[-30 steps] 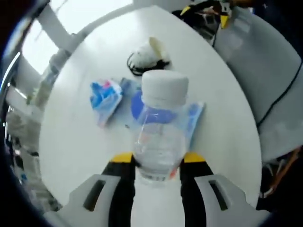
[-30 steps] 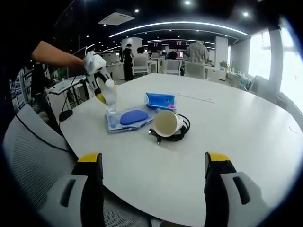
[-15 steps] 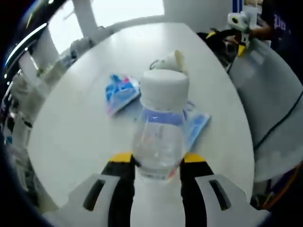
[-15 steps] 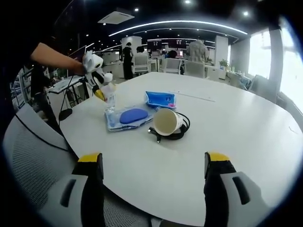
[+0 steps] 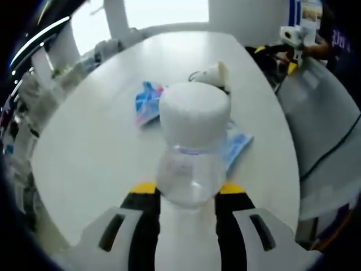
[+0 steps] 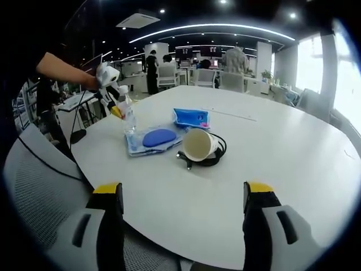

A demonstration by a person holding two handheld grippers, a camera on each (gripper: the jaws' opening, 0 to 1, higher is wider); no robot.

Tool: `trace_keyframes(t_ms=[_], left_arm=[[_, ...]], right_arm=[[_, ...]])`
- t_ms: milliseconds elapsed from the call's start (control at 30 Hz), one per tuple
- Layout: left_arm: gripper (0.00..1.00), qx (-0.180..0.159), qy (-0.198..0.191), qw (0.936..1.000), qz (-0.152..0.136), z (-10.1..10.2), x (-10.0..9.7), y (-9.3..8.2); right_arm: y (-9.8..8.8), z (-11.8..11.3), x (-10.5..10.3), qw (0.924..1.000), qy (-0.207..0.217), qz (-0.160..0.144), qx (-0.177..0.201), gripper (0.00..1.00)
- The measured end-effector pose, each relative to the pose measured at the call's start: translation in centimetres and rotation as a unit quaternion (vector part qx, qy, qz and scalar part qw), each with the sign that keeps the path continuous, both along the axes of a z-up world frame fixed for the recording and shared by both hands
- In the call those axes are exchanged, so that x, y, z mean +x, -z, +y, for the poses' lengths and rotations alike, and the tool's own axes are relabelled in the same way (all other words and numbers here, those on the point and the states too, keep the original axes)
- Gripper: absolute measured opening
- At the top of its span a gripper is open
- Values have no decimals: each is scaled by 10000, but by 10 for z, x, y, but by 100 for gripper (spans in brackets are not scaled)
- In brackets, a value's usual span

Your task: Arrange the tabletop items into an orderly group along one side of the table until the central work area is clear of visible clutter.

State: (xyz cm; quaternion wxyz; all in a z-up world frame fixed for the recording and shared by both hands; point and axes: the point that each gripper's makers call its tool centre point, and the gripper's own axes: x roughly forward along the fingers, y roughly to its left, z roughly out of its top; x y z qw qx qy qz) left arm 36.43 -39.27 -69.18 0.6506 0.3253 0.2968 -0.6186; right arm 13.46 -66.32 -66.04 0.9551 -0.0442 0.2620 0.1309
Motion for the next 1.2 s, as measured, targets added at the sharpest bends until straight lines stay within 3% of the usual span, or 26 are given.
trace_keyframes(t_ms=[367, 700, 900, 1200], left_arm=[[35, 73, -86, 9999, 40, 11, 3, 0], [36, 83, -89, 9999, 44, 13, 4, 0], [36, 89, -42, 10000, -16, 14, 5, 0], [38, 11, -205, 9997, -126, 16, 6, -2]], right_arm=[[-3, 0, 1, 9999, 11, -82, 65, 89], [-9, 2, 4, 9996, 15, -229, 167, 100], [-14, 5, 6, 9988, 39, -361, 331, 99], [-11, 5, 5, 9991, 32, -288, 311, 98]])
